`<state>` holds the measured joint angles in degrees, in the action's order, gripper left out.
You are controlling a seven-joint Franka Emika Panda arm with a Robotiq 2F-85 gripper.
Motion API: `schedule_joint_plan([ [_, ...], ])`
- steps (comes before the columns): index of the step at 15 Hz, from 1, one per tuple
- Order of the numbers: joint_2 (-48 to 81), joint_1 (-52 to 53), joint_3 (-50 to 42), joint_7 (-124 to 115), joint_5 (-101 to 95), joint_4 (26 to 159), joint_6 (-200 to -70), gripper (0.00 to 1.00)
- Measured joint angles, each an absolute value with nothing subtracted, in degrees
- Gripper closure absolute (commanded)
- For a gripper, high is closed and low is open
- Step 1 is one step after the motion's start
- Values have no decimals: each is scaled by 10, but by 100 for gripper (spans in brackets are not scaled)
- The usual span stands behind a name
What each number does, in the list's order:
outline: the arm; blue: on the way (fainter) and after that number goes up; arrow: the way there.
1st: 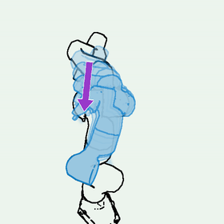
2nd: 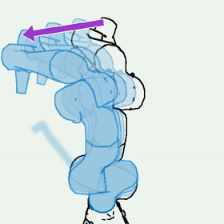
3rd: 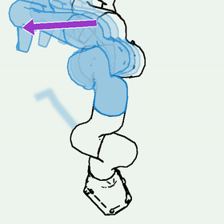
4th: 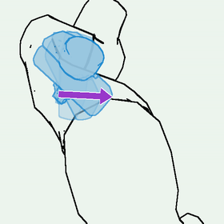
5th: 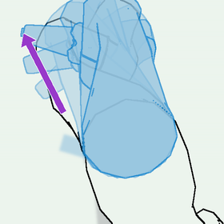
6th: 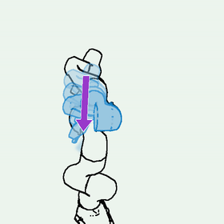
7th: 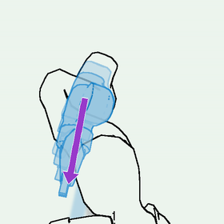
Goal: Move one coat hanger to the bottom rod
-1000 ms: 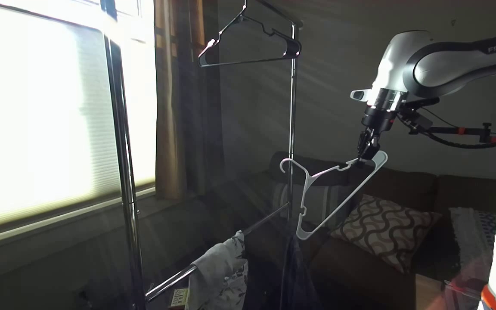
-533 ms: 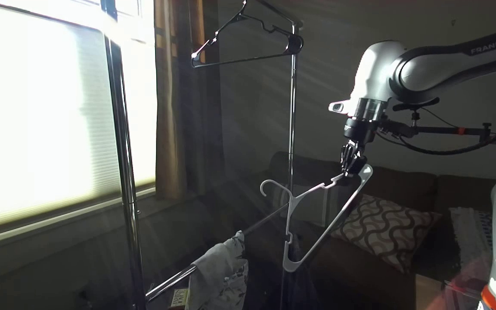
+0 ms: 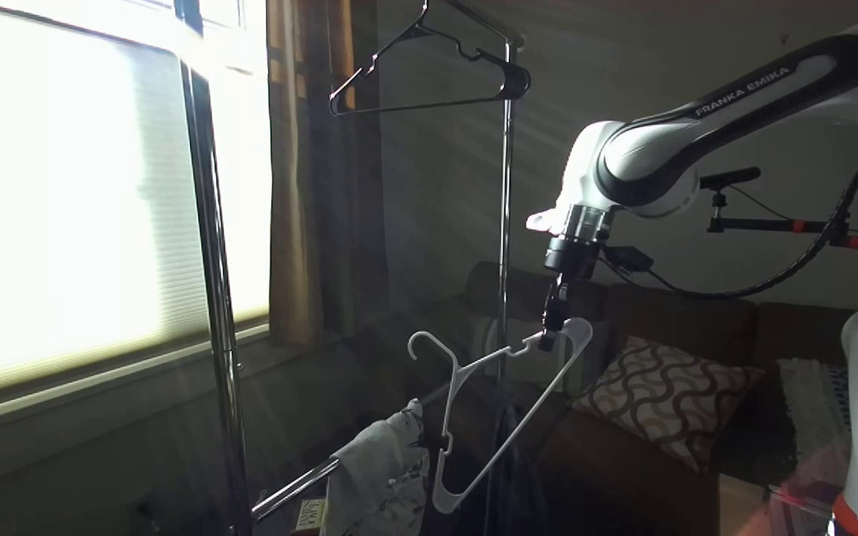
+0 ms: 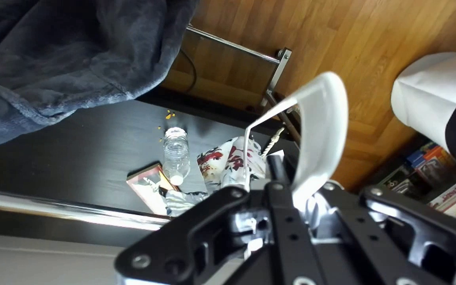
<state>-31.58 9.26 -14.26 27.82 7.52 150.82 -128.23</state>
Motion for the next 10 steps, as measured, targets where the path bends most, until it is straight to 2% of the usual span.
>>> schedule_joint_plan([
  [7,-135,32,-143,191,107,1430,-1330,98],
  [8,-119,26,-139,180,107,1417,-1330,68],
  [9,-106,21,-134,172,108,1405,-1330,97],
  [10,-96,19,-127,166,108,1394,-1330,64],
])
